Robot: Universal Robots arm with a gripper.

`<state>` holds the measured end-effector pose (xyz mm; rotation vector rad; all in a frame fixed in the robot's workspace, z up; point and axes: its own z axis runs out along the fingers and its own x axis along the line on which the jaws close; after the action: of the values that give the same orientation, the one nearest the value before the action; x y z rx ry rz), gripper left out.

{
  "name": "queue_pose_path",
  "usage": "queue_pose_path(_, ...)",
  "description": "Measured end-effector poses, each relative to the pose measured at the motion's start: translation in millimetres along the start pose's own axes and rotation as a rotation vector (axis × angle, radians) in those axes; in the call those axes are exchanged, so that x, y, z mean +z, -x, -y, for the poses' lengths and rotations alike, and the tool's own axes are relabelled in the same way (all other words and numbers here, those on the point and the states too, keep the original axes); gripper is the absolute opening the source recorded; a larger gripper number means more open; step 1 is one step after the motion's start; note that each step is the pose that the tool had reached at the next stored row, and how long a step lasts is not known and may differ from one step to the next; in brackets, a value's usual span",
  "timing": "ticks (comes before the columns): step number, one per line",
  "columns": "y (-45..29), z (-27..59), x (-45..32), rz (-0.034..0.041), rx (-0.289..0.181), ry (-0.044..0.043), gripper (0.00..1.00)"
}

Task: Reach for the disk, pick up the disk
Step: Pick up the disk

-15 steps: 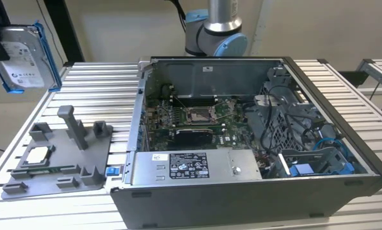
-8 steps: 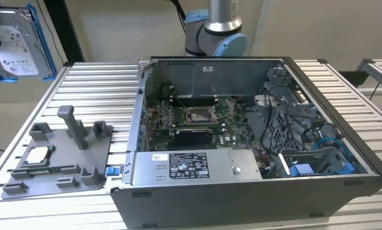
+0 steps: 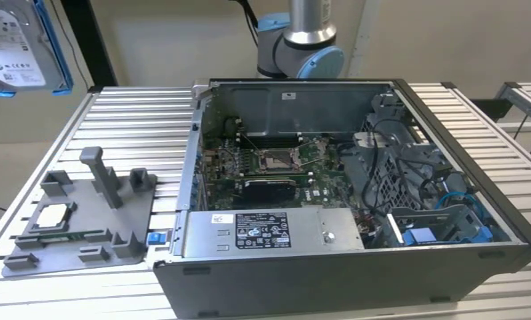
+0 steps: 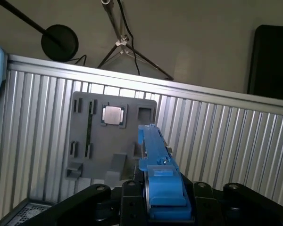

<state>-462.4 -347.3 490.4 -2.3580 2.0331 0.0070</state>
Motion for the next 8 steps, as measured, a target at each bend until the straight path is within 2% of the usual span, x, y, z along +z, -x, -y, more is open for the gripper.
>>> queue_pose_path(2, 0.2, -0.1, -4.6, -0.0003, -0.001, -0.0026, 0.00)
queue_pose_path(8, 0.2, -0.1, -4.9, -0.0004, -0.001, -0.0031, 0.00)
